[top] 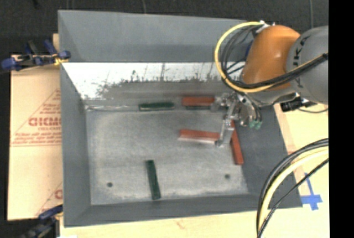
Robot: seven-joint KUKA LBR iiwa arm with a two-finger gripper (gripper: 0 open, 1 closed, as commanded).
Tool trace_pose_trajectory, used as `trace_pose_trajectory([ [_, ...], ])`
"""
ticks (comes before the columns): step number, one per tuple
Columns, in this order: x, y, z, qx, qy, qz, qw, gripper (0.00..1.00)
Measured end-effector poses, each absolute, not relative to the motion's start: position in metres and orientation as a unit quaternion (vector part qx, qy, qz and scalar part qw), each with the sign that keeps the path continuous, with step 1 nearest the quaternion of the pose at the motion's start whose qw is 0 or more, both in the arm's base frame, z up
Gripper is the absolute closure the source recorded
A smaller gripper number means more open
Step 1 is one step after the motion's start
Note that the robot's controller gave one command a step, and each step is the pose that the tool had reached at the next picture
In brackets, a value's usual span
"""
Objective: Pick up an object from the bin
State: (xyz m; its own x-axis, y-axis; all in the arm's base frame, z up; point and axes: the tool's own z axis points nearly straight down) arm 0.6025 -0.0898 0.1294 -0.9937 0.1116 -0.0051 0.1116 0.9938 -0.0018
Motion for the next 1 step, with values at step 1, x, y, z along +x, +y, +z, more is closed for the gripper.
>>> trace_pose_trajectory([
  [1, 0.5987, -0.0881, 0.0821, 0.117, 0.993, 0.0, 0.004, 0.0],
])
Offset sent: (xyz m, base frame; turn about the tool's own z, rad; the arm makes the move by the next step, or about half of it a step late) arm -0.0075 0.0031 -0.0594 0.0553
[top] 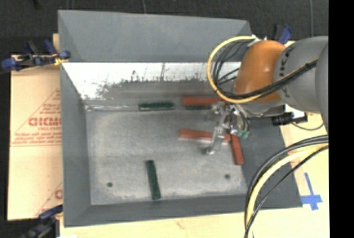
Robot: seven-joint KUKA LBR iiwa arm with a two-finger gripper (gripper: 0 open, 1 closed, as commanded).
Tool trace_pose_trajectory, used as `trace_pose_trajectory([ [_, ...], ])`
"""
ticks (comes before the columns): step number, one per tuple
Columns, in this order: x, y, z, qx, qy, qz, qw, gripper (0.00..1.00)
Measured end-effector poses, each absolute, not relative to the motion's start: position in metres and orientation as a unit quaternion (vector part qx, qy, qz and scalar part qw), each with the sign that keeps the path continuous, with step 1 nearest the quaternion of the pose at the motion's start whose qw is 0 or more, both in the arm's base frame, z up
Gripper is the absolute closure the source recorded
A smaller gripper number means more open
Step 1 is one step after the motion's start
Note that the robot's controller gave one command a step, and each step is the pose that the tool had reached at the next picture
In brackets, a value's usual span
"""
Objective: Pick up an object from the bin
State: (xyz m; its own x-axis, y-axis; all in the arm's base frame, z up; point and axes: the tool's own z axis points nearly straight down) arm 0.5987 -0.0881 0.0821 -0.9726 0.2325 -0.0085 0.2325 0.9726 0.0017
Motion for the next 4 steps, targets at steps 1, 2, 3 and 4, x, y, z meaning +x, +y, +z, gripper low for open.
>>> trace_pose_trajectory([
  [1, 0.6038, -0.0889, 0.0643, 0.1, 0.995, -0.001, 0.014, 1.0],
  [2, 0.6021, -0.0886, 0.065, 0.097, 0.995, -0.002, 0.012, 1.0],
  [3, 0.6004, -0.0884, 0.066, 0.094, 0.996, -0.002, 0.009, 1.0],
  [4, 0.5988, -0.0882, 0.0703, 0.093, 0.996, -0.001, 0.005, 1.0],
])
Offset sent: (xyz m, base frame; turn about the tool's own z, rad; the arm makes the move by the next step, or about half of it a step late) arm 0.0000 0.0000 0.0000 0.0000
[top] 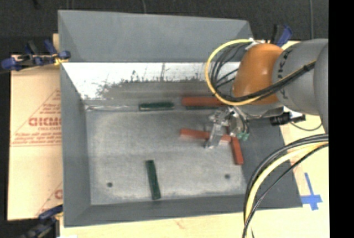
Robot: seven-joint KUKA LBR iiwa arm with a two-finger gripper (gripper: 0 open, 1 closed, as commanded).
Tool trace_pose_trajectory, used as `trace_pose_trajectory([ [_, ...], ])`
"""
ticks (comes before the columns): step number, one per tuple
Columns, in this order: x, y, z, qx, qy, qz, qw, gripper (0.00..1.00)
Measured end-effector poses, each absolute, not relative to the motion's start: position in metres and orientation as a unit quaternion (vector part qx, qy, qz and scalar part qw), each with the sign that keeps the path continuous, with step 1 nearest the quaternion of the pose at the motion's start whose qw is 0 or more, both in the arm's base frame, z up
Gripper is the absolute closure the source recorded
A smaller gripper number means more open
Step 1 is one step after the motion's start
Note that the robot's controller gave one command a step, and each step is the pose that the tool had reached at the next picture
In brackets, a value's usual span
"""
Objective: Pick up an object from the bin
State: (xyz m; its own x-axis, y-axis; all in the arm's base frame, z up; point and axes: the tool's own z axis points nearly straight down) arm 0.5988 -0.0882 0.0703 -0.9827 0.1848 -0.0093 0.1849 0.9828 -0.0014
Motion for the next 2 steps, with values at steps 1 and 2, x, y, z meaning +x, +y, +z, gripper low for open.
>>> trace_pose_trajectory([
  [1, 0.596, -0.088, 0.084, 0.093, 0.996, 0.0, -0.001, 1.0],
  [2, 0.598, -0.088, 0.105, 0.093, 0.996, 0.0, 0.001, 1.0],
])
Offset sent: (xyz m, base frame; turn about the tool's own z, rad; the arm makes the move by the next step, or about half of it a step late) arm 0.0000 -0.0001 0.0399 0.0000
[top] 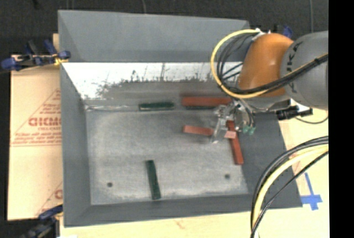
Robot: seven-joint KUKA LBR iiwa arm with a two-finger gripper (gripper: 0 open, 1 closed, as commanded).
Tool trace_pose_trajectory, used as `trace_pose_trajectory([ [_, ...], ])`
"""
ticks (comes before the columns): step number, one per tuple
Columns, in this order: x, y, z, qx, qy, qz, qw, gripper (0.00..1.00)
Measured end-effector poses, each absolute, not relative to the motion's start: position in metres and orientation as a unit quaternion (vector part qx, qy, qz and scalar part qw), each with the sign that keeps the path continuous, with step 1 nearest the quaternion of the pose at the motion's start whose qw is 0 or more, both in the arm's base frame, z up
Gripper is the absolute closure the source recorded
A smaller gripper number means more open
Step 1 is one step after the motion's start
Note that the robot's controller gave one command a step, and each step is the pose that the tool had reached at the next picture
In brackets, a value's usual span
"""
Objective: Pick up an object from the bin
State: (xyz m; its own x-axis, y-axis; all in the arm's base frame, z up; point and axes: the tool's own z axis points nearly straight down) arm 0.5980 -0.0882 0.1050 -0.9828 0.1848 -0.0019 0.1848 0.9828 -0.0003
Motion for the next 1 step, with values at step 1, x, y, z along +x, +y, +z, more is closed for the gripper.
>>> trace_pose_trajectory([
  [1, 0.5997, -0.0884, 0.115, 0.093, 0.996, 0.0, 0.004, 1.0],
])
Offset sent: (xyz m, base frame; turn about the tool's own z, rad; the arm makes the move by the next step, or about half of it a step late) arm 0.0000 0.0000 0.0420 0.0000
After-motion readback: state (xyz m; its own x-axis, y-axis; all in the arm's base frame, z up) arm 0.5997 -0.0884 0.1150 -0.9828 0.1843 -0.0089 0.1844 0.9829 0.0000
